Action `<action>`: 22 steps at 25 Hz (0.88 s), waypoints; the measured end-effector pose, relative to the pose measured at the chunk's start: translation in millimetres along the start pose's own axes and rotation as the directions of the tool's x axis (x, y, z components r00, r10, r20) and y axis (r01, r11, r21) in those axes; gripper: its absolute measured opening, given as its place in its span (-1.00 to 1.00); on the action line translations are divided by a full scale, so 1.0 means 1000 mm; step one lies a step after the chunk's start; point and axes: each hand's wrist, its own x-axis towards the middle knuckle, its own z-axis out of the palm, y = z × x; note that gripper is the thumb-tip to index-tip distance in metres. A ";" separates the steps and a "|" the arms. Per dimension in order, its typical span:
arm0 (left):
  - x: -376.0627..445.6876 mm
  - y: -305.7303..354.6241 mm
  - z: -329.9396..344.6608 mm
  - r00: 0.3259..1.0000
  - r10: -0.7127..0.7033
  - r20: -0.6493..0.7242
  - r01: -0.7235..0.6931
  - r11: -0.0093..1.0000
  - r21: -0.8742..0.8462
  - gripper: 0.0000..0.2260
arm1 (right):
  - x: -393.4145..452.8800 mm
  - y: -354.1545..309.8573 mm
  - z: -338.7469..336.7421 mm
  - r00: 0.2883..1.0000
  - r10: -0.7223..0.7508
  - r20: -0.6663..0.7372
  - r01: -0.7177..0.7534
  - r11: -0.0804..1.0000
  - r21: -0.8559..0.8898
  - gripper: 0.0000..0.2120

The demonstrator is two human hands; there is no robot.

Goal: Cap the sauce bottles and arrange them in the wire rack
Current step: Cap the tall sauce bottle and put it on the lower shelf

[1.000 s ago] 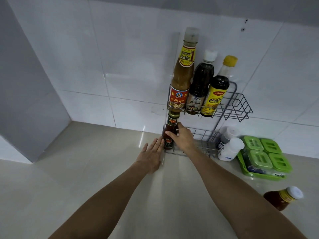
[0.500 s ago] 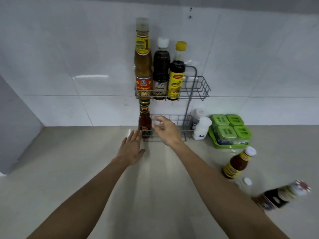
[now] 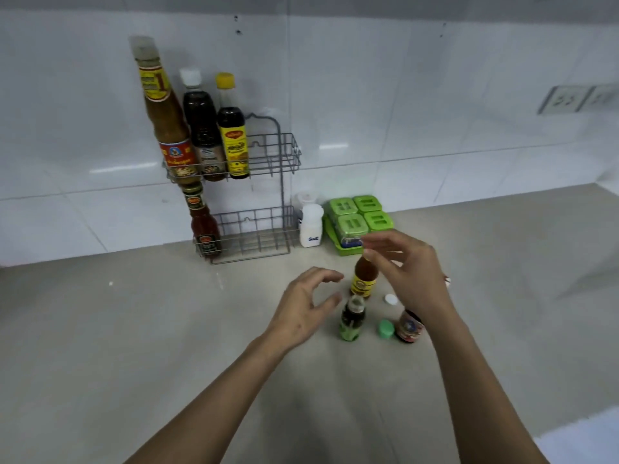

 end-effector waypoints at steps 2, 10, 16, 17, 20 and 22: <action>0.011 0.025 0.034 0.999 0.028 0.030 -0.026 0.997 -0.068 -0.71 | -0.006 0.016 -0.037 0.997 0.036 -0.063 -0.042 0.994 -0.105 -0.83; 0.050 0.031 0.141 0.947 -0.173 0.271 0.208 0.972 -0.108 -0.44 | -0.004 0.062 -0.102 0.954 0.294 0.049 -0.255 0.890 -0.377 -0.71; 0.046 0.027 0.161 0.968 -0.125 0.220 0.178 0.953 -0.246 -0.73 | -0.001 0.070 -0.110 0.937 0.277 0.211 -0.200 0.924 -0.326 -0.84; 0.042 0.027 0.161 0.966 -0.120 0.227 0.181 0.946 -0.270 -0.74 | -0.001 0.070 -0.111 0.936 0.262 0.237 -0.180 0.931 -0.319 -0.85; 0.031 0.031 0.152 0.960 -0.122 0.252 0.216 0.896 -0.387 -0.70 | 0.003 0.066 -0.111 0.924 0.214 0.318 -0.129 0.954 -0.270 -0.84; 0.022 0.037 0.139 0.951 -0.139 0.275 0.258 0.847 -0.464 -0.70 | 0.004 0.063 -0.110 0.902 0.183 0.390 -0.127 0.978 -0.166 -0.82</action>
